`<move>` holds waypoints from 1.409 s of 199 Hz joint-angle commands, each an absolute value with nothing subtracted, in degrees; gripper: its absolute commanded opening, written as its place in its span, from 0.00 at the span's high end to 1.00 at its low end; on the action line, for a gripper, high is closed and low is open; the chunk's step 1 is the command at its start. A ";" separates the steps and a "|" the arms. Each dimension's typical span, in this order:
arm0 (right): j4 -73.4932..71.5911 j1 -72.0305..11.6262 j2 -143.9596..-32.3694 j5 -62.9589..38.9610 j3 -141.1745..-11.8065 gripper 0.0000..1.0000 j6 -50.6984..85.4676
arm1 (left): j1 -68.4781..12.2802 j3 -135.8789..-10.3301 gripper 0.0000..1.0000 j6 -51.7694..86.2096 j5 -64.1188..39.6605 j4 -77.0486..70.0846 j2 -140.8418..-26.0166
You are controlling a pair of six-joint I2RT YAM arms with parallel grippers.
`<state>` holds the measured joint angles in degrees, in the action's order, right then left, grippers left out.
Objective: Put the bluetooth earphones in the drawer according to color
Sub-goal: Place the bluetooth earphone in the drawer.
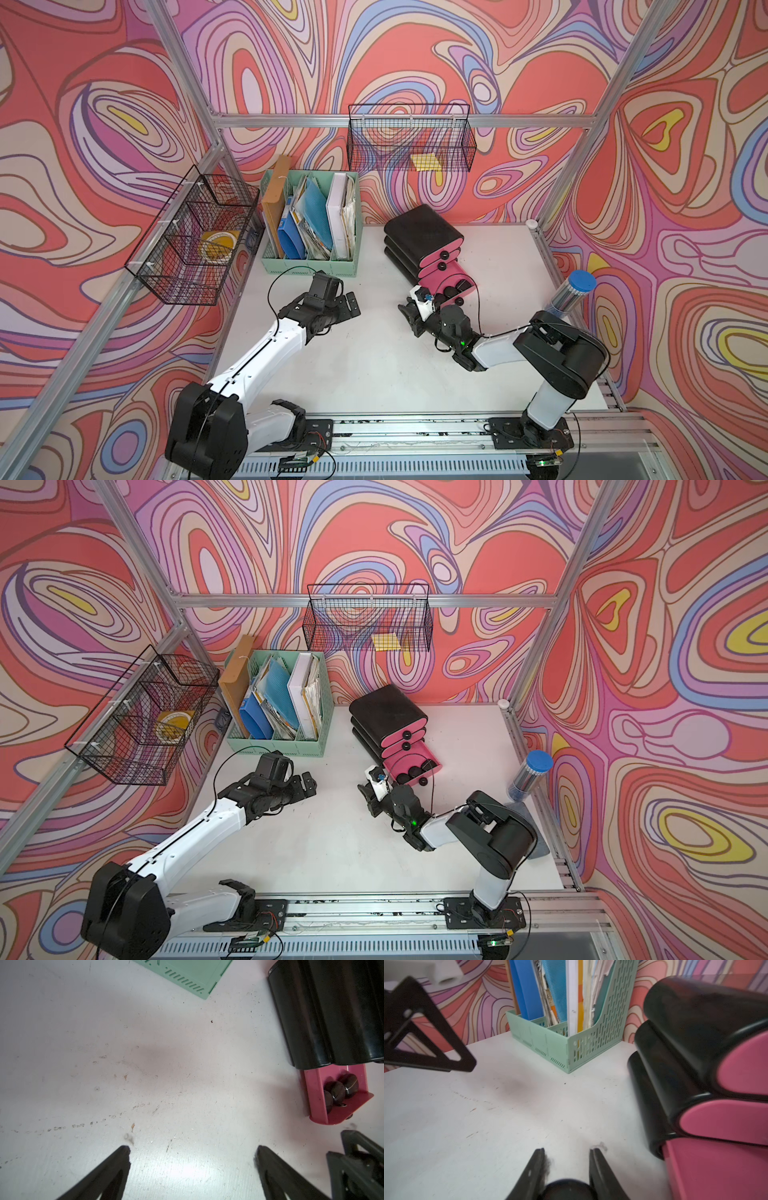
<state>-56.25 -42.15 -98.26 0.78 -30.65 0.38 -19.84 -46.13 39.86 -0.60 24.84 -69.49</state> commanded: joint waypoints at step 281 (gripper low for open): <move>-3.28 -22.09 -89.22 3.36 -50.06 0.20 14.16 | -29.36 -94.77 0.01 33.85 1.23 32.07 -101.13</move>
<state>-10.39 -22.55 -92.44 2.00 -50.15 9.39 -28.67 -87.31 36.73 -1.58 27.83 -96.53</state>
